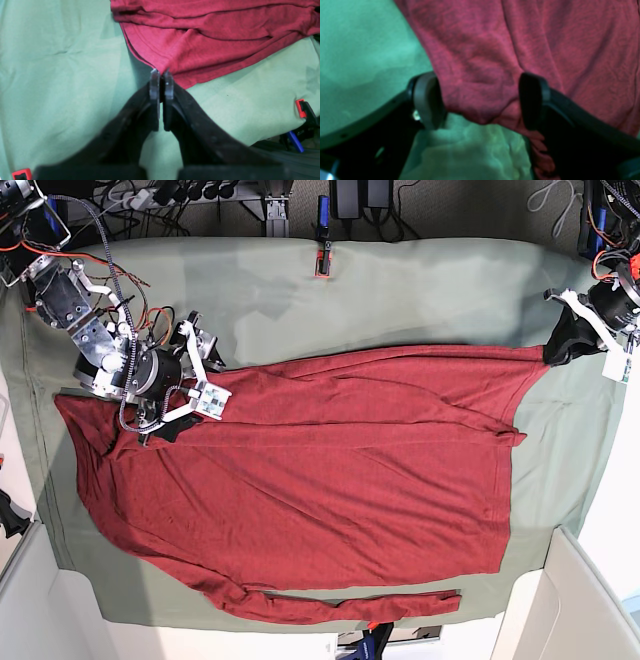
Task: Fold the T-shirt properly
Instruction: 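Grasp the shirt side with the right gripper and drag both toward the robot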
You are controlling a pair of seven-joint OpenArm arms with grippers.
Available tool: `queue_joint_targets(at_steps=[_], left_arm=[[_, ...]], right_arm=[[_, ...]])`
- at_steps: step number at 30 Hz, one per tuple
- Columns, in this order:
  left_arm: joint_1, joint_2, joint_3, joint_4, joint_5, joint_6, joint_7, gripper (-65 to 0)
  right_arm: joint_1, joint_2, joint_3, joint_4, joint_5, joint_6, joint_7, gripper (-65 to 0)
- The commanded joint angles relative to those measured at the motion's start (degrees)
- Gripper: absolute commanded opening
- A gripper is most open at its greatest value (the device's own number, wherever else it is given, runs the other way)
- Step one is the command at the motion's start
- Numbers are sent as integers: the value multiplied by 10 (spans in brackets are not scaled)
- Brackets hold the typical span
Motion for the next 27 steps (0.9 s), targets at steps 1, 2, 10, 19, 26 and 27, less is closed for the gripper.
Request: queue_joint_targets(at_steps=[1,2,10,19,26,27], left_arm=[[-1,-12,-5,7,-8,-5,-10,-650],[-1,-12,-5,7,-9,-5,-10,-650],[-5,-13,-5,8,-9,-5,-15,-650],[-16,-13,-5,6,17,-5,-33,-650],[-80,-26,20,-41,34,-5,-35,-650],[-93,-31,32,-55,35,-5,-35,-650]], right_arm=[[9,5,4,5,4,0,8,-215],[9,5,4,5,3,0,11,-248],[9,5,4,5,-5,-1,21,-650],[27,5,7,5,-9,-14,21,-650],[43,-9,12,-4,-9,-13,21,-650],[47,-13,12,-10,-9,-13,21,-650]])
